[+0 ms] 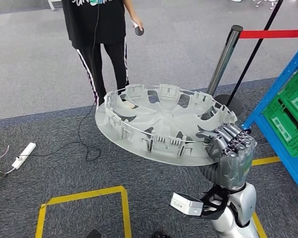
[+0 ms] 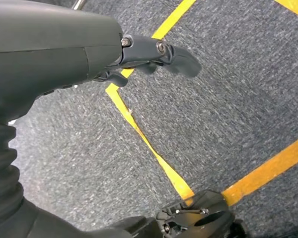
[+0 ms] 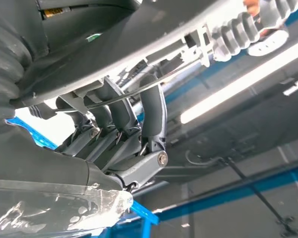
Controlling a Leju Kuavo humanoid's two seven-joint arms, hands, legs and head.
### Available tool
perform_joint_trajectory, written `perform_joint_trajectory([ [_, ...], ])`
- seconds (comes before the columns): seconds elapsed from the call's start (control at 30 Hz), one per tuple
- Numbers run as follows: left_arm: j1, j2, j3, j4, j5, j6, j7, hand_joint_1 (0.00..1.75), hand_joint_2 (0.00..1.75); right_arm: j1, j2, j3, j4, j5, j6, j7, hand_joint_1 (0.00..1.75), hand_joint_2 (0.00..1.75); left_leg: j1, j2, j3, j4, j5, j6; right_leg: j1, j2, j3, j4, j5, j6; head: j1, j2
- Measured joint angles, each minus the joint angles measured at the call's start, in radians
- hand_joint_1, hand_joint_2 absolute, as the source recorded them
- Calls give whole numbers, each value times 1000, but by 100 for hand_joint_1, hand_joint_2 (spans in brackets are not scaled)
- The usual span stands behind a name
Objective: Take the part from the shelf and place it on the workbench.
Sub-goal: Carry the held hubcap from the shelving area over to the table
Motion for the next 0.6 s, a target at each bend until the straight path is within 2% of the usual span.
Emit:
perform_joint_trajectory([
  [0.03,-1,1,0,0,2,0,1,0,175,0,0,0,0,0,0,1,175,175,1,5,-25,39,9,-6,-2,-1,5,-4,-5,-5,-1,0],
  [0.07,-2,1,0,0,5,0,2,0,175,0,0,-1,0,0,0,1,175,175,2,10,-58,90,4,-12,-3,-1,10,-8,-9,-9,-1,0],
  [0.1,-2,1,0,0,7,0,4,0,175,-1,0,-2,0,0,0,1,175,175,3,14,-99,145,-19,-18,-4,-1,14,-10,-14,-12,-2,0],
  [0.13,-2,0,0,0,9,0,6,0,175,-1,0,-2,0,0,0,1,175,175,6,16,-140,193,-57,-23,-5,-1,17,-11,-20,-15,-2,0],
  [0.17,-2,0,0,0,10,0,9,0,175,-1,0,-3,0,0,0,1,175,175,8,17,-177,226,-92,-27,-5,0,19,-12,-25,-16,-2,0],
  [0.2,-3,0,0,0,12,0,13,0,175,0,0,-3,0,0,0,2,175,175,11,17,-207,240,-107,-30,-5,1,20,-12,-29,-16,-2,0],
  [0.23,-4,-1,0,0,13,0,16,0,175,0,0,-4,1,-1,0,2,175,175,13,18,-225,228,-94,-32,-6,2,21,-12,-32,-16,-2,0],
  [0.27,-5,-1,0,0,14,0,19,0,175,1,0,-4,1,-2,0,2,175,175,15,18,-228,190,-53,-33,-7,3,23,-12,-34,-15,-2,0],
  [0.33,-7,-1,0,0,14,0,23,0,175,1,0,-4,1,-4,0,2,175,175,18,18,-210,71,52,-32,-8,5,27,-10,-36,-11,-3,0],
  [0.37,-8,-1,0,0,14,0,24,0,175,1,0,-4,1,-6,0,2,175,175,17,18,-201,24,83,-29,-8,6,28,-12,-35,-6,-3,0],
  [0.4,-7,-1,0,0,14,0,24,0,175,1,0,-4,1,-7,0,3,175,175,15,17,-197,-5,104,-23,-9,7,29,-14,-32,0,-3,0],
  [0.5,-5,0,0,0,15,1,24,0,175,3,0,-5,2,-11,0,4,175,175,12,15,-194,-19,127,-1,-10,7,31,-23,-25,19,-2,0],
  [0.57,-5,2,0,0,16,1,25,0,175,4,0,-5,3,-12,0,4,175,175,16,15,-186,-25,137,10,-10,3,15,19,-59,28,0,0],
  [0.6,-5,3,0,0,16,1,25,0,175,4,0,-5,3,-13,0,4,175,175,17,16,-183,-26,139,13,-11,1,-5,74,-93,31,1,0],
])
